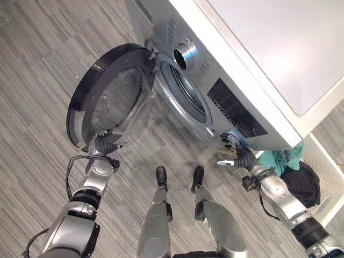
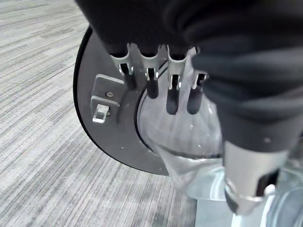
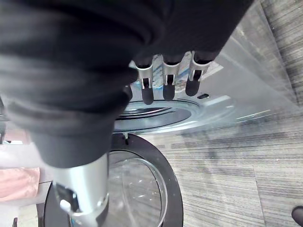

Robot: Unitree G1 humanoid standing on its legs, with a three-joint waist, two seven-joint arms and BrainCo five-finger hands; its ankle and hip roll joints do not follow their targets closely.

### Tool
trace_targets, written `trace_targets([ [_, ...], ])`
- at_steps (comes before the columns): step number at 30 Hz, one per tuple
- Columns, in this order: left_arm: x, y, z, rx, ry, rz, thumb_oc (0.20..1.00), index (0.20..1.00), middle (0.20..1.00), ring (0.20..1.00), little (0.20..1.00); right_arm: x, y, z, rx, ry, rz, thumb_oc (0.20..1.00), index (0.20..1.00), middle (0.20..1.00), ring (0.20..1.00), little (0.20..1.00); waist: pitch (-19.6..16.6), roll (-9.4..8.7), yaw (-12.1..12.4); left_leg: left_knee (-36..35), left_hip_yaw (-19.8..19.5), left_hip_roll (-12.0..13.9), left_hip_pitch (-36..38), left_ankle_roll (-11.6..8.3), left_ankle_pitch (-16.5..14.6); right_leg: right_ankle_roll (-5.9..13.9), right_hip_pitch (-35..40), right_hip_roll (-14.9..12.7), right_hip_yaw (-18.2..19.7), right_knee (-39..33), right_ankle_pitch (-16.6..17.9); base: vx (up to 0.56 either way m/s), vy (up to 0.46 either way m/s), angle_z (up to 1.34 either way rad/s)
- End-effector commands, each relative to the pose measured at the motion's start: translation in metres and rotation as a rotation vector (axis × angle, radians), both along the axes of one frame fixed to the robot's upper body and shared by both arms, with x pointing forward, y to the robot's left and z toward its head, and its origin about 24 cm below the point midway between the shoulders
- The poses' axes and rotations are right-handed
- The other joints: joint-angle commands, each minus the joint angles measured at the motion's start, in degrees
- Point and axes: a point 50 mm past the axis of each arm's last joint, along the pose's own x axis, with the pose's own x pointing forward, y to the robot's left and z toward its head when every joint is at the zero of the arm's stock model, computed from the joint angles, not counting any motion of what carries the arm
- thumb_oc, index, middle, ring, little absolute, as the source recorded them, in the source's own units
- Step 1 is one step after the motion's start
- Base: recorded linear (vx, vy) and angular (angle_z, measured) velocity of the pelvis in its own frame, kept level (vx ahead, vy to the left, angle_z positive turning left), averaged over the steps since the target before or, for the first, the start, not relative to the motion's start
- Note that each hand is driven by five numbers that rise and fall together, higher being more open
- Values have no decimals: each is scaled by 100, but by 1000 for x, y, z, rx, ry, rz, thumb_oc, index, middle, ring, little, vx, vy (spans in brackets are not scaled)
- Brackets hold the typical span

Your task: Grab the laundry basket,head to the washer,open it,put in the laundry and shut it.

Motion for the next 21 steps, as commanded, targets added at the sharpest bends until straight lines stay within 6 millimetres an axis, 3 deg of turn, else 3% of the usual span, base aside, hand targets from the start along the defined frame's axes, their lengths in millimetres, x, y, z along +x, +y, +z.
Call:
trace_targets([
  [1, -10, 19, -1, 43, -6, 63, 1000, 1000, 1000, 1000, 1000, -10, 7, 10, 107, -74, 15, 1000, 1000, 1000, 1000, 1000, -585, -102, 63, 341, -125, -272, 128, 17, -773, 627, -106, -601, 73, 495, -657, 17, 37, 1],
  [6, -21, 38, -4, 31, 2, 145, 1000, 1000, 1000, 1000, 1000, -15, 2, 3, 73, -51, -1, 1000, 1000, 1000, 1000, 1000, -673, 74, 75, 127, -143, -387, 382, 43, -756, 647, 61, -721, 3, 594, -724, -14, 56, 3],
  [10, -26, 44, -8, 28, 24, 177, 1000, 1000, 1000, 1000, 1000, -17, 0, 0, 62, -41, -10, 1000, 1000, 1000, 1000, 1000, -687, 99, 49, 77, -85, -412, 473, 70, -740, 663, 70, -753, 35, 666, -723, -34, 57, 8],
  [14, -30, 52, -13, 13, 47, 237, 1000, 1000, 1000, 1000, 1000, -18, 0, -2, 63, -38, -12, 1000, 1000, 1000, 1000, 1000, -658, 30, 37, 117, -14, -404, 480, 94, -775, 664, 16, -757, 129, 778, -732, -32, 45, -2],
  [18, -24, 59, 2, 32, -14, 286, 1000, 1000, 1000, 1000, 1000, -22, -1, -6, 65, -23, -26, 1000, 1000, 1000, 1000, 1000, -580, -143, 44, 235, 44, -359, 466, 93, -812, 661, 4, -731, 153, 796, -722, -17, -18, -4],
  [21, -18, 52, 10, 28, -60, 244, 1000, 1000, 1000, 1000, 1000, -23, -3, -10, 61, -12, -43, 1000, 1000, 1000, 1000, 1000, -608, -210, 35, 219, 93, -344, 458, 84, -804, 691, 6, -719, 174, 734, -666, -2, -9, -16],
])
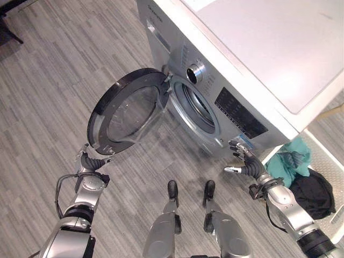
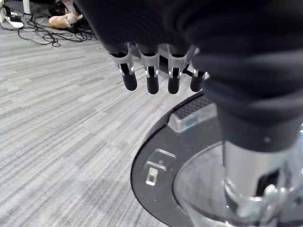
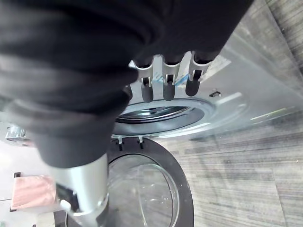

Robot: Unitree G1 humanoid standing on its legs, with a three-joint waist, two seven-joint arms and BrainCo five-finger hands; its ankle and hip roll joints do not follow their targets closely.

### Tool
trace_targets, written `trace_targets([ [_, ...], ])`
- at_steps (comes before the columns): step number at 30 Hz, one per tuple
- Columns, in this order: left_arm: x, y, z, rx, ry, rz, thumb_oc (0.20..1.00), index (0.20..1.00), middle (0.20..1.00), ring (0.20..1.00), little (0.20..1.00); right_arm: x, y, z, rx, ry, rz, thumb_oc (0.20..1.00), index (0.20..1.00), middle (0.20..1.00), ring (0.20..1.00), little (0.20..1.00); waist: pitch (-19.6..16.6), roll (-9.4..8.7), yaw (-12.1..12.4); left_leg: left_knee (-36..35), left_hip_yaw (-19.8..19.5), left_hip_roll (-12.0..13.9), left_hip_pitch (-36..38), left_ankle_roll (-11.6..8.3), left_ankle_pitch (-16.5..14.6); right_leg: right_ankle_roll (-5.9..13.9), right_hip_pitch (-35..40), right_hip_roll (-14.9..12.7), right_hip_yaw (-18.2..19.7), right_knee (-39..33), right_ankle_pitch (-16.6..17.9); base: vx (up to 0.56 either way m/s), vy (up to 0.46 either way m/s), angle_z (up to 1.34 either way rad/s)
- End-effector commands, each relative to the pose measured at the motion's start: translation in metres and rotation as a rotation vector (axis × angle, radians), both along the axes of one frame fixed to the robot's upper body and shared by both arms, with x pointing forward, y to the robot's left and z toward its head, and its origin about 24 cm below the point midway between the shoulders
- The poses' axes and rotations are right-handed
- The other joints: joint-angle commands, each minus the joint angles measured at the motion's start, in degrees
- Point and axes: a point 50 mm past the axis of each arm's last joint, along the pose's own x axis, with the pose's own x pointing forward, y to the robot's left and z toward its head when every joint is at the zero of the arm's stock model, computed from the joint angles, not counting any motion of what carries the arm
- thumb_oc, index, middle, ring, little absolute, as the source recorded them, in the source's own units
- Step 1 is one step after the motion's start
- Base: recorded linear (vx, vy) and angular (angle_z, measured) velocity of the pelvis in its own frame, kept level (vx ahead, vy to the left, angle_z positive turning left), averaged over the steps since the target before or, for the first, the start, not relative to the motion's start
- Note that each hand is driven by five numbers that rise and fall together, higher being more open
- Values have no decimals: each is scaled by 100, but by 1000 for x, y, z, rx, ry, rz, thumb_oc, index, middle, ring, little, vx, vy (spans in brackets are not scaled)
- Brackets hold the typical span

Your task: Grab the laundry basket,head to the washer,open it,put in the laundry and shut it.

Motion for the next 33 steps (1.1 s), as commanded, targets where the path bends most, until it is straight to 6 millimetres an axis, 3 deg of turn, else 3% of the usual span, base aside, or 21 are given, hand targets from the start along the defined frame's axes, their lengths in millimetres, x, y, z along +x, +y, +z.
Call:
trace_targets([
  [1, 18, 8, 41, 62, -157, -7, 1000, 1000, 1000, 1000, 1000, -2, 14, 12, 68, -94, 17, 1000, 1000, 1000, 1000, 1000, -147, -406, 56, 214, -40, -136, 168, 69, -723, 651, -221, -494, 79, 699, -658, 9, 13, -16],
  [4, 15, -21, 30, -36, -215, -109, 1000, 1000, 1000, 1000, 1000, 0, 12, 15, 49, -111, -9, 1000, 1000, 1000, 1000, 1000, -255, -363, 50, 194, 27, -151, 235, 85, -759, 657, -186, -490, 130, 668, -654, 30, 26, -10],
  [5, 14, -21, 30, -37, -214, -108, 1000, 1000, 1000, 1000, 1000, 0, 12, 15, 49, -111, -9, 1000, 1000, 1000, 1000, 1000, -260, -361, 48, 193, 28, -150, 235, 85, -759, 657, -188, -490, 132, 669, -654, 70, 43, -22],
  [7, -3, -47, 10, -148, -225, -179, 1000, 1000, 1000, 1000, 1000, 2, 10, 21, 4, -150, -20, 1000, 1000, 1000, 1000, 1000, -397, -272, 37, 151, 148, -161, 384, 129, -808, 656, -169, -479, 182, 742, -684, 87, 92, -21],
  [8, -20, -55, -7, -194, -183, -197, 1000, 1000, 1000, 1000, 1000, 3, 7, 26, -43, -179, -26, 1000, 1000, 1000, 1000, 1000, -408, -180, 87, 151, 333, -127, 555, 151, -895, 675, -121, -529, 20, 934, -740, 53, 91, -32],
  [9, -20, -55, -7, -194, -182, -197, 1000, 1000, 1000, 1000, 1000, 3, 7, 26, -43, -179, -26, 1000, 1000, 1000, 1000, 1000, -406, -180, 91, 148, 338, -127, 562, 151, -896, 675, -119, -528, 26, 937, -742, 40, 68, -64],
  [10, -29, -58, -17, -231, -155, -200, 1000, 1000, 1000, 1000, 1000, 5, 8, 31, -63, -206, -23, 1000, 1000, 1000, 1000, 1000, -411, -120, 155, 172, 515, -62, 636, 142, -930, 693, -78, -640, -295, 1038, -742, 104, -27, -136],
  [11, -53, -62, -46, -273, -18, -201, 1000, 1000, 1000, 1000, 1000, 7, 7, 36, -124, -249, -39, 1000, 1000, 1000, 1000, 1000, -518, 1, 269, 240, 903, 148, 861, 52, -1073, 724, 148, -938, -1233, 1260, -899, 105, -27, -161],
  [12, -53, -63, -47, -274, -17, -201, 1000, 1000, 1000, 1000, 1000, 7, 7, 36, -125, -249, -40, 1000, 1000, 1000, 1000, 1000, -518, 5, 272, 239, 906, 149, 867, 51, -1075, 725, 148, -939, -1230, 1269, -904, 108, -41, -169],
  [15, -81, -67, -86, -322, 188, -183, 1000, 1000, 1000, 1000, 1000, 7, 2, 42, -182, -291, -64, 1000, 1000, 1000, 1000, 1000, -692, 50, 266, 277, 1274, 251, 1057, 51, -1096, 673, 240, -1006, -1548, 1416, -991, 78, -33, -78],
  [16, -91, -69, -97, -336, 250, -171, 1000, 1000, 1000, 1000, 1000, 6, 0, 43, -206, -301, -72, 1000, 1000, 1000, 1000, 1000, -752, 49, 203, 310, 1322, 241, 1093, 49, -1107, 659, 282, -958, -1484, 1349, -1040, 186, -147, -84],
  [17, -107, -76, -117, -368, 356, -160, 1000, 1000, 1000, 1000, 1000, 0, -8, 44, -268, -322, -92, 1000, 1000, 1000, 1000, 1000, -858, 55, 64, 460, 1373, 261, 1160, 16, -1184, 578, 394, -752, -1161, 1108, -1174, 151, -137, -86],
  [20, -119, -85, -130, -404, 412, -147, 1000, 1000, 1000, 1000, 1000, -4, -14, 42, -342, -324, -92, 1000, 1000, 1000, 1000, 1000, -886, 127, -59, 757, 1451, 357, 1182, -61, -1291, 512, 475, -604, -938, 886, -1148, 103, -133, -58],
  [24, -125, -99, -139, -427, 465, -170, 1000, 1000, 1000, 1000, 1000, -3, -20, 40, -496, -325, -58, 1000, 1000, 1000, 1000, 1000, -879, 169, -226, 1744, 1518, 739, 1005, -198, -1496, 320, 696, -331, -586, 548, -1228, 85, -170, -52],
  [25, -125, -105, -139, -437, 455, -187, 1000, 1000, 1000, 1000, 1000, 2, -19, 37, -565, -317, -26, 1000, 1000, 1000, 1000, 1000, -845, 187, -161, 2065, 1173, 782, 871, -280, -1313, 247, 748, -213, -394, 463, -1259, 80, -93, -74],
  [26, -125, -105, -139, -437, 454, -187, 1000, 1000, 1000, 1000, 1000, 3, -19, 37, -566, -318, -25, 1000, 1000, 1000, 1000, 1000, -845, 193, -167, 2084, 1168, 795, 860, -289, -1318, 240, 749, -202, -395, 456, -1258, 65, -59, -53],
  [27, -123, -108, -139, -441, 451, -201, 1000, 1000, 1000, 1000, 1000, 6, -18, 35, -591, -309, -10, 1000, 1000, 1000, 1000, 1000, -836, 183, -123, 2162, 923, 772, 745, -305, -1275, 218, 769, -170, -315, 401, -1257, 35, -27, -88],
  [29, -121, -113, -138, -452, 440, -220, 1000, 1000, 1000, 1000, 1000, 13, -16, 31, -658, -301, 20, 1000, 1000, 1000, 1000, 1000, -795, 113, 9, 1963, 424, 523, 407, -211, -1279, 223, 718, -217, -233, 322, -1147, -22, -24, -78],
  [33, -119, -117, -138, -454, 441, -242, 1000, 1000, 1000, 1000, 1000, 27, -16, 28, -772, -308, 42, 1000, 1000, 1000, 1000, 1000, -723, 185, 169, 1444, -58, 389, 171, -273, -1076, 315, 713, -158, 26, 270, -1086, 44, 51, -38],
])
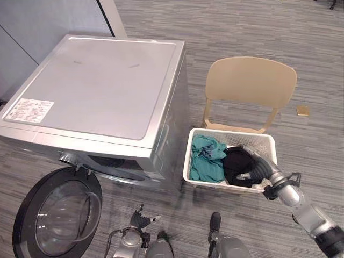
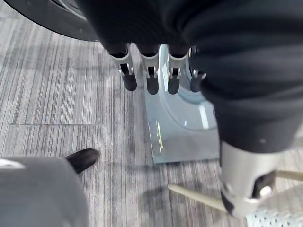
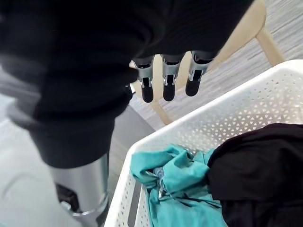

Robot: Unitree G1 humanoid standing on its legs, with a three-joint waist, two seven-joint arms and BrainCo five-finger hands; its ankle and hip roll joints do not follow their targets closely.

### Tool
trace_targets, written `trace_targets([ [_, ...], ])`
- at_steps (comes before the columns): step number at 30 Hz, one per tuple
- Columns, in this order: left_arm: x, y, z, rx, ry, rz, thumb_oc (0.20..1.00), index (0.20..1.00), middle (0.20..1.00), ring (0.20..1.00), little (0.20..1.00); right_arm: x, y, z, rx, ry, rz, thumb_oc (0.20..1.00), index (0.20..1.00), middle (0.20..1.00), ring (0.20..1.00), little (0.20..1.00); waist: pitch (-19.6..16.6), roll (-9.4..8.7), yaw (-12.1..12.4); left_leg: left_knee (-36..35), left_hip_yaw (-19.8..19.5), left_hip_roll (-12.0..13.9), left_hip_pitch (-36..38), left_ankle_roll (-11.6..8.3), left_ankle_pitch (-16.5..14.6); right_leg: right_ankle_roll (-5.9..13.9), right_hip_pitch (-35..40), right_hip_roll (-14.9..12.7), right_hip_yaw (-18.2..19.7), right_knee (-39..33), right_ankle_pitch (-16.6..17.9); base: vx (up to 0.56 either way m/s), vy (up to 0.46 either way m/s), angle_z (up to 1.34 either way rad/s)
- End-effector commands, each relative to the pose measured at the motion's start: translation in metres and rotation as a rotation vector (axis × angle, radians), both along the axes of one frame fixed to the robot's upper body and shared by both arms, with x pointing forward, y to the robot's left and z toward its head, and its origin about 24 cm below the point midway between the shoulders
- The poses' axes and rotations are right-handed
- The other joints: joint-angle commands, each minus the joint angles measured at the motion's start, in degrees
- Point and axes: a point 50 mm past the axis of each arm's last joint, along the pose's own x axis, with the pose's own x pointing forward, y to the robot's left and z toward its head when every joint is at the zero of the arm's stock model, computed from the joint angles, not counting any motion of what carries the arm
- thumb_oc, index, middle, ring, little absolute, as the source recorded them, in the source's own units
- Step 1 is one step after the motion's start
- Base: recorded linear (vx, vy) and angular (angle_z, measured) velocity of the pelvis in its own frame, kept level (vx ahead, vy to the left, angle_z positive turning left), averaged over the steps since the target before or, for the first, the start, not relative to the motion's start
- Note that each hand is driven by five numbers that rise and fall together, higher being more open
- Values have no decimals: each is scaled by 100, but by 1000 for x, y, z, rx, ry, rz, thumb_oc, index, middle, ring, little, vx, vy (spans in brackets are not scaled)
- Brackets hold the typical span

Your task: Grab the laundry basket,head to the washer,open it,put in the laundry and shut it.

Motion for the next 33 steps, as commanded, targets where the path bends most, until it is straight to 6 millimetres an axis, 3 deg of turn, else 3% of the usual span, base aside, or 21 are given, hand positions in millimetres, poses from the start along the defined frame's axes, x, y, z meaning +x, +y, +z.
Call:
trace_targets([
  [1, 11, 16, 9, 50, -53, 2, 1000, 1000, 1000, 1000, 1000, 22, 9, 25, -51, -145, 36, 1000, 1000, 1000, 1000, 1000, 231, 10, 205, 264, -54, -189, -184, 225, -215, 712, -57, 29, 231, 323, -804, 30, 75, -28],
  [9, 19, 23, 16, 68, -97, 6, 1000, 1000, 1000, 1000, 1000, 49, 15, 23, -167, -171, -5, 1000, 1000, 1000, 1000, 1000, 537, 154, 329, 86, 54, -385, -237, 415, -229, 736, -541, -112, 540, 705, -745, 12, 156, -41],
  [17, 39, 27, 31, 78, -193, 19, 1000, 1000, 1000, 1000, 1000, 77, 1, 24, -215, -178, -170, 1000, 1000, 1000, 1000, 1000, 830, 218, 526, 79, -28, -559, -693, 519, -132, 762, -1098, -281, 536, 950, -644, -5, 68, 5],
  [21, 46, 23, 34, 64, -212, 39, 1000, 1000, 1000, 1000, 1000, 94, -9, 36, -169, -203, -305, 1000, 1000, 1000, 1000, 1000, 1013, 283, 657, 44, -115, -638, -994, 527, -24, 796, -1361, -369, 468, 936, -560, 15, 17, 14],
  [27, 50, 12, 33, 37, -213, 9, 1000, 1000, 1000, 1000, 1000, 109, 1, 56, -59, -240, -341, 1000, 1000, 1000, 1000, 1000, 1104, 327, 769, -90, -194, -695, -1190, 519, 110, 820, -1523, -377, 389, 826, -465, 1, -14, 13],
  [28, 51, 10, 33, 36, -213, 4, 1000, 1000, 1000, 1000, 1000, 110, 3, 58, -43, -240, -339, 570, 570, 570, 570, 570, 1105, 328, 780, -114, -205, -698, -1198, 513, 131, 823, -1522, -370, 378, 807, -460, 2, -24, 8],
  [29, 52, 9, 34, 35, -216, -1, 1000, 1000, 1000, 1000, 1000, 111, 5, 60, -3, -237, -342, 200, 200, 200, 200, 200, 1097, 324, 791, -154, -229, -706, -1186, 510, 153, 824, -1513, -365, 374, 780, -446, 2, -30, 7],
  [33, 57, 6, 37, 24, -233, -2, 1000, 1000, 1000, 1000, 1000, 112, 12, 67, 130, -251, -341, 200, 200, 200, 200, 200, 1081, 310, 805, -253, -291, -713, -1122, 510, 184, 829, -1454, -361, 345, 745, -444, -2, -29, 11],
])
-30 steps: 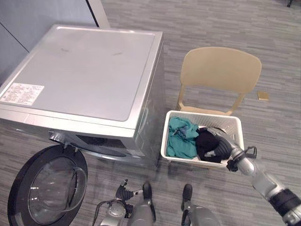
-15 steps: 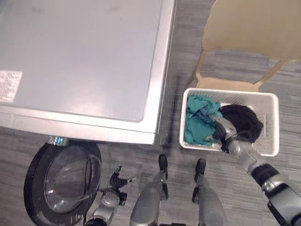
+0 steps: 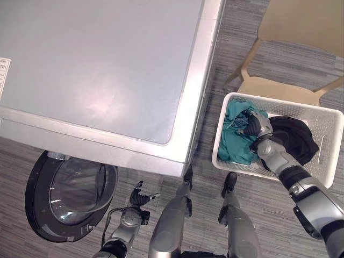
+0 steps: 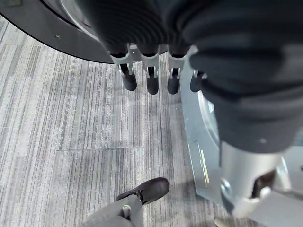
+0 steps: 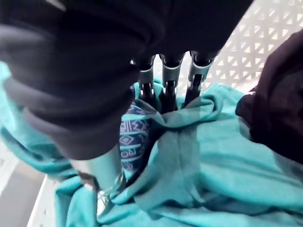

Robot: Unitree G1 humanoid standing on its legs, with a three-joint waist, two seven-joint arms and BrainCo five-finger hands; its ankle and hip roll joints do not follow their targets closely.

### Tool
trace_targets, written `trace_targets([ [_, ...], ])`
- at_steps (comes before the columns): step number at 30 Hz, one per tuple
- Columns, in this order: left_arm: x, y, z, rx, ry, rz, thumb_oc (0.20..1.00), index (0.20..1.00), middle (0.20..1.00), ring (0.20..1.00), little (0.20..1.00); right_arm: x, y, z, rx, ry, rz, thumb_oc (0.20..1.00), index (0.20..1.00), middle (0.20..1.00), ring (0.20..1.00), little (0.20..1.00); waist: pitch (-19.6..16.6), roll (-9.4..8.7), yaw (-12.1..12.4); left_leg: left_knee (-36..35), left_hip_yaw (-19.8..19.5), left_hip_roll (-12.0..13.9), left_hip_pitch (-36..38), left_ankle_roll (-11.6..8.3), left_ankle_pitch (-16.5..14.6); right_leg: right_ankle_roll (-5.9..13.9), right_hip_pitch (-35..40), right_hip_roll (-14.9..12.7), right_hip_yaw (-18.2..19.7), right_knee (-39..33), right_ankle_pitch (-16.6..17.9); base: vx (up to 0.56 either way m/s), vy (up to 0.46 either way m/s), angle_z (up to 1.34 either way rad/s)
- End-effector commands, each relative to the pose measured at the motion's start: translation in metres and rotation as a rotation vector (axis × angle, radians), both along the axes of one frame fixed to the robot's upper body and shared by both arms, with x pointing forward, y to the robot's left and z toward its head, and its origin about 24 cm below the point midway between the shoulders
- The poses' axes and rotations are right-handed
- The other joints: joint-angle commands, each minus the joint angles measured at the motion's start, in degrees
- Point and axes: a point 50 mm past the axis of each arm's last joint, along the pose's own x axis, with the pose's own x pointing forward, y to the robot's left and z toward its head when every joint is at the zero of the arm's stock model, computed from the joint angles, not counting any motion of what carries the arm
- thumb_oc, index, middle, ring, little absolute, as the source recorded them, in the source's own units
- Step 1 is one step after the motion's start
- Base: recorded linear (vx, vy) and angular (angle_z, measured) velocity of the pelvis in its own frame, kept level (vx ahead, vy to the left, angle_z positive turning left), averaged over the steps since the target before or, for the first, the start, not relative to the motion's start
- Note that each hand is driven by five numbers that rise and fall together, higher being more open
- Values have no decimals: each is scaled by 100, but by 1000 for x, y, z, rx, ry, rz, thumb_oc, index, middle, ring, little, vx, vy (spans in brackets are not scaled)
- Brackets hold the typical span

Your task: Grab the laundry basket,head to the washer,open it,put in the laundry and shut it.

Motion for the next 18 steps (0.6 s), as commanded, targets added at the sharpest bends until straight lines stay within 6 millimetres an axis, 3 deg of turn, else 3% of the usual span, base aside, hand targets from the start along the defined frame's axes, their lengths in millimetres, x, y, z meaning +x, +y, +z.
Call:
trace_targets([
  [1, 0, -5, 1, -15, -16, -3, 1000, 1000, 1000, 1000, 1000, 0, 6, 12, 135, -78, 23, 200, 200, 200, 200, 200, -276, -63, 132, 454, -40, 9, -20, -250, -631, 146, -484, -22, 263, 702, -615, -11, -19, 11],
  [8, 4, -6, 6, -34, -42, 6, 1000, 1000, 1000, 1000, 1000, -7, 11, 16, 352, -131, 40, 200, 200, 200, 200, 200, -285, -114, 99, 410, -31, 29, 166, -248, -683, 163, -337, -5, 269, 630, -584, -8, -6, 1],
  [18, 3, -5, 7, -52, -40, 14, 1000, 1000, 1000, 1000, 1000, -34, 22, -2, 708, -114, 113, 200, 200, 200, 200, 200, -441, -208, -7, 273, 37, 86, 417, -260, -669, 158, -116, 56, 254, 487, -558, -6, -16, -1],
])
